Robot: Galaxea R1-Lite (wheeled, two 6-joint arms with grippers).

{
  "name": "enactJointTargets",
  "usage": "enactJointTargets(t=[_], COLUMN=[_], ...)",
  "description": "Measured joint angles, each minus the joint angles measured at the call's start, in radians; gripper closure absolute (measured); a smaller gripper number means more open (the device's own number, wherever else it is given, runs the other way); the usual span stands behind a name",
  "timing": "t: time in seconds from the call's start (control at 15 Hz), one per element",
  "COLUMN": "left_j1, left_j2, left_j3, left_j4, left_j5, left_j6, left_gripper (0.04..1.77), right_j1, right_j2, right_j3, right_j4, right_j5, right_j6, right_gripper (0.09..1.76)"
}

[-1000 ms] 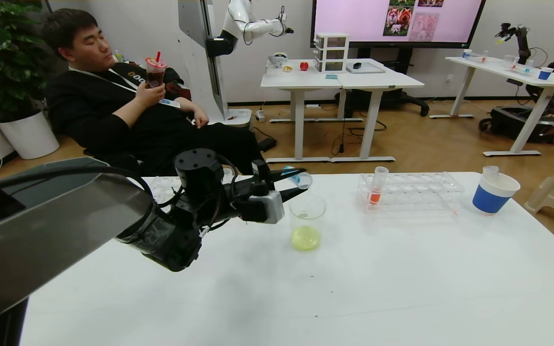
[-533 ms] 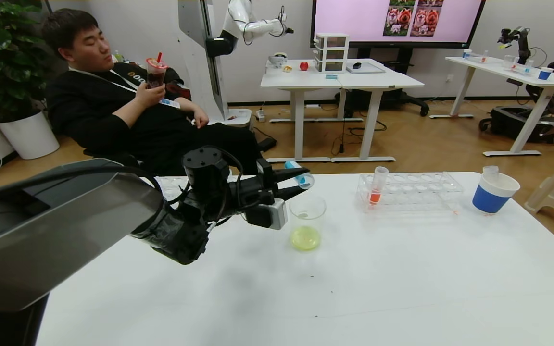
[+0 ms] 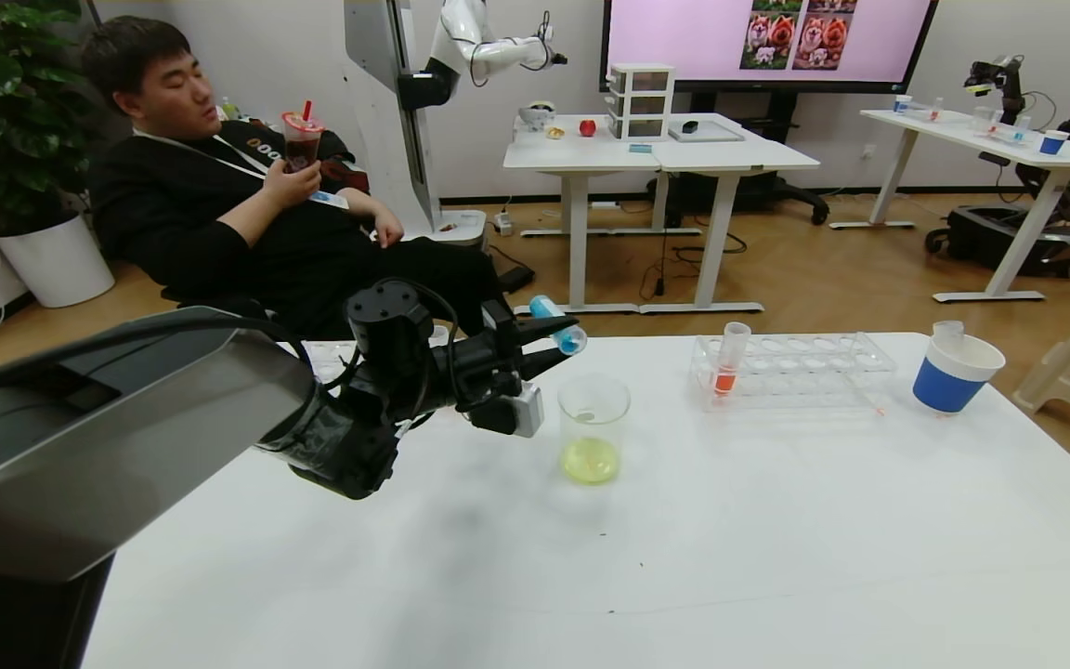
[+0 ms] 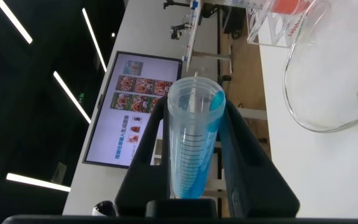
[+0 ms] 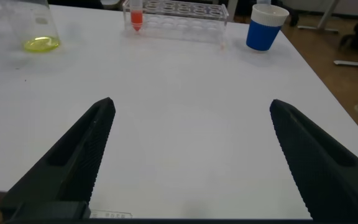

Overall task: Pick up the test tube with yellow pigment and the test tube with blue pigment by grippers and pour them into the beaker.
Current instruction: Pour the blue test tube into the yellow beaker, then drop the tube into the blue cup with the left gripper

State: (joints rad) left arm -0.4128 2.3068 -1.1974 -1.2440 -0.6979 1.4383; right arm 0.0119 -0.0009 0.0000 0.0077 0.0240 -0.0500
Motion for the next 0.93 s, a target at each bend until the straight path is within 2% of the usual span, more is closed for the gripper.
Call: enactJointTargets(t=[0.27,0.47,0.93], left_j1=[-0.005,0.003,-0.008], left_j2=[0.022,0.035,0.040], left_j3=[-0.032,-0.044,-0.047], left_j4=[0.000,-0.009,-0.008], left_j5=[0.004,0.043,0.053], left_j6=[0.049,0.107,0.206], left_gripper=[1.31,1.31,1.31], right_j1=[0.000,0.000,0.000], right_j2=[0.000,0.000,0.000], right_j3=[0.000,0.000,0.000], right_j4=[0.000,0.000,0.000], right_j5=[0.000,0.000,0.000], right_j6=[0.000,0.000,0.000], right_gripper=[0.11,0.11,0.11])
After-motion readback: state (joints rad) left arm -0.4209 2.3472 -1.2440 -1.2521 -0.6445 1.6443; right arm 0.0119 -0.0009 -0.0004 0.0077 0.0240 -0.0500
